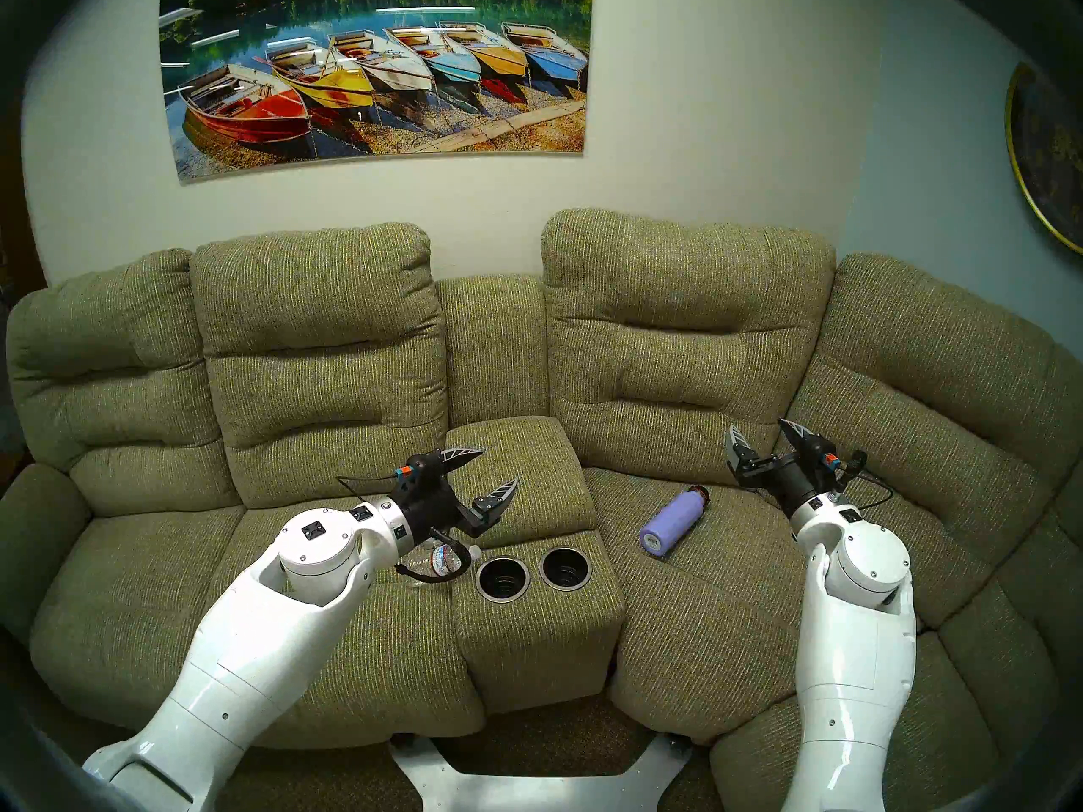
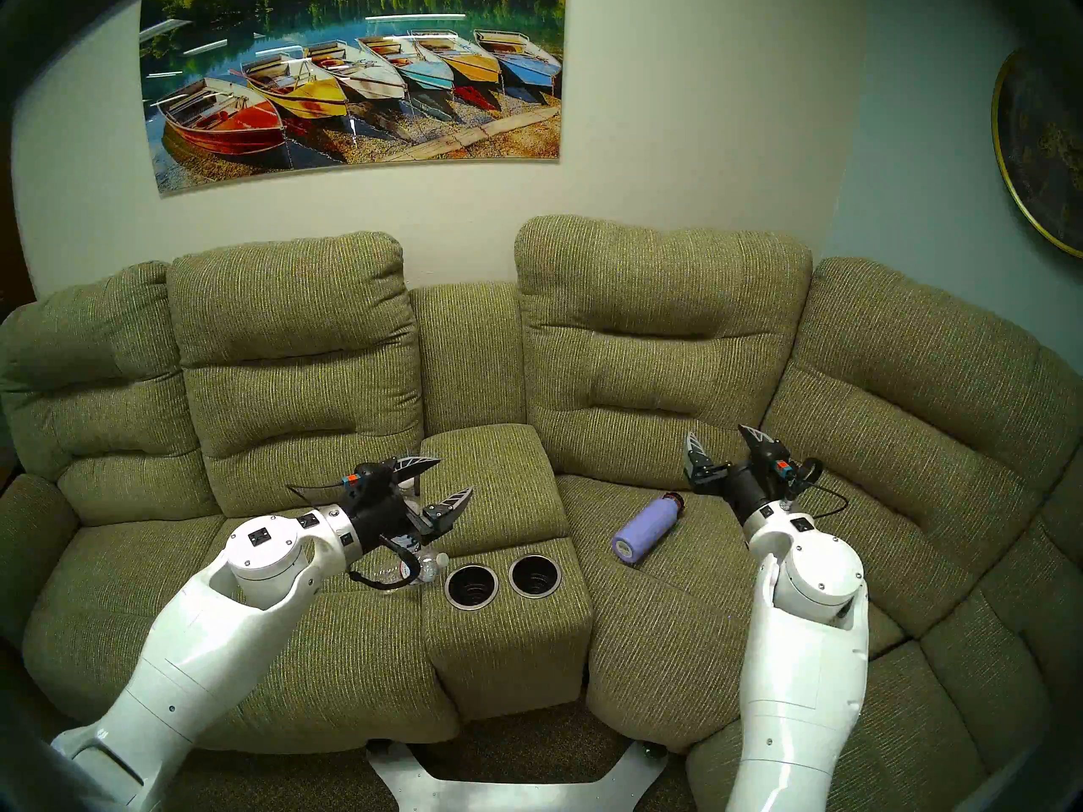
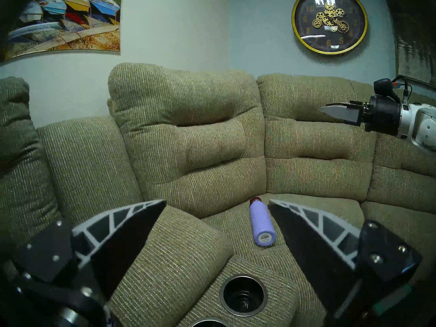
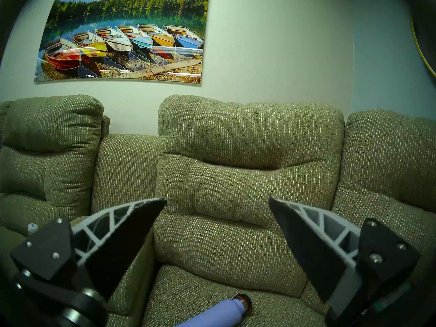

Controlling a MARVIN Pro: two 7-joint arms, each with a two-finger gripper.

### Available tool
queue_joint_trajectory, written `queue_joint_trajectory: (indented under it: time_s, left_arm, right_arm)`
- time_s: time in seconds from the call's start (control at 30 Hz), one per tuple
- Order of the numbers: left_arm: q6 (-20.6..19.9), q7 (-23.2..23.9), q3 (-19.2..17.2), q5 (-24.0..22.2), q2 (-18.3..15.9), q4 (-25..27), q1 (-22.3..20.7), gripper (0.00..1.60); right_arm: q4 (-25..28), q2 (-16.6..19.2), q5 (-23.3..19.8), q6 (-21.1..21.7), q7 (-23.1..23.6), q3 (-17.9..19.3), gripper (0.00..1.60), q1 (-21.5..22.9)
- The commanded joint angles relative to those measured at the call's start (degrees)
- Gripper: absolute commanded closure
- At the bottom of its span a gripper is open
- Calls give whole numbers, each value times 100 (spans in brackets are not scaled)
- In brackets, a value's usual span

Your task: Take bottles out of cup holder

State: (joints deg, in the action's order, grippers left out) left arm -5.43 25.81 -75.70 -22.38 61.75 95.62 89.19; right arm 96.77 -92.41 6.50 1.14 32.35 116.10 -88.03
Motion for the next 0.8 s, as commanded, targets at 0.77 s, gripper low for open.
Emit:
queue_joint_trajectory:
  time_s: [0.77]
  left_arm:
    - [-228, -222, -52, 16, -45, 405, 127, 0]
  right_arm:
    - [150, -18, -17, -4, -9, -10, 0, 38]
